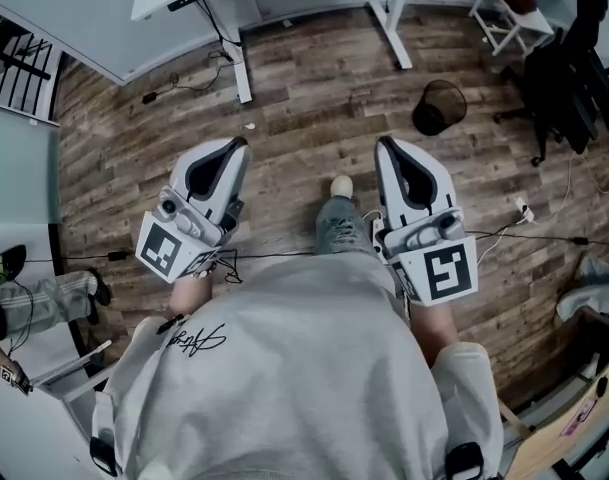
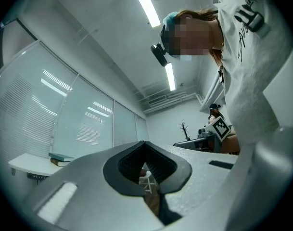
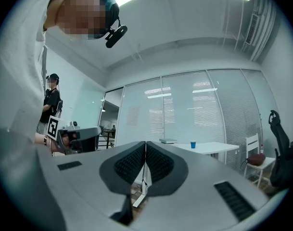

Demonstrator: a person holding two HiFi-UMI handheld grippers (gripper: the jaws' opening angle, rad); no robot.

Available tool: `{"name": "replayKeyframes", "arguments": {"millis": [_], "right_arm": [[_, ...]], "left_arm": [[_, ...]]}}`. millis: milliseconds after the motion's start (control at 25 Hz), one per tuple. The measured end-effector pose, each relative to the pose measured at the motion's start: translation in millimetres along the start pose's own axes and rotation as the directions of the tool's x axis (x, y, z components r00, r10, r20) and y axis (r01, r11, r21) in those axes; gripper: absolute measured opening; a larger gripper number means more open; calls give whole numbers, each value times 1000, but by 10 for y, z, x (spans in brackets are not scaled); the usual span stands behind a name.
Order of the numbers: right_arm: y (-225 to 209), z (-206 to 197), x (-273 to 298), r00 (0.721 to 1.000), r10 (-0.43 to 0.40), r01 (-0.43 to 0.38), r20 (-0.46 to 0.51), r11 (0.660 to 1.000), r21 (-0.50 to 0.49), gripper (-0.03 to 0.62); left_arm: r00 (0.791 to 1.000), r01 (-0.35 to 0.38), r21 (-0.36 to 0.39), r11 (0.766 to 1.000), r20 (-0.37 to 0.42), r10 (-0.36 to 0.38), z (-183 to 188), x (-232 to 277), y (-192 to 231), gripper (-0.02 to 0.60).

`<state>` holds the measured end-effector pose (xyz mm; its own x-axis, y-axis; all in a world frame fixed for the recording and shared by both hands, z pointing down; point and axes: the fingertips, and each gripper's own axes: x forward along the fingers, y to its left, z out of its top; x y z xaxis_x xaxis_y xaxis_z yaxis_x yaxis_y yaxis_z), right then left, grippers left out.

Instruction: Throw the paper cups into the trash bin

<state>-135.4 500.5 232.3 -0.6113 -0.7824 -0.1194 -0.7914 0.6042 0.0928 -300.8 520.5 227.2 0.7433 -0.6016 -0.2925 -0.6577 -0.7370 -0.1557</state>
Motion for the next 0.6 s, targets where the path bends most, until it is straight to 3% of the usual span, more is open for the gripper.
{"name": "replayKeyframes", "arguments": {"millis": [600], "right_arm": [[-979,-135,1234,1000,26,-26,-10,1000,2,12]], "left_arm": [[999,-36,-4,999,-7,36,-379,967,1084,3]]}}
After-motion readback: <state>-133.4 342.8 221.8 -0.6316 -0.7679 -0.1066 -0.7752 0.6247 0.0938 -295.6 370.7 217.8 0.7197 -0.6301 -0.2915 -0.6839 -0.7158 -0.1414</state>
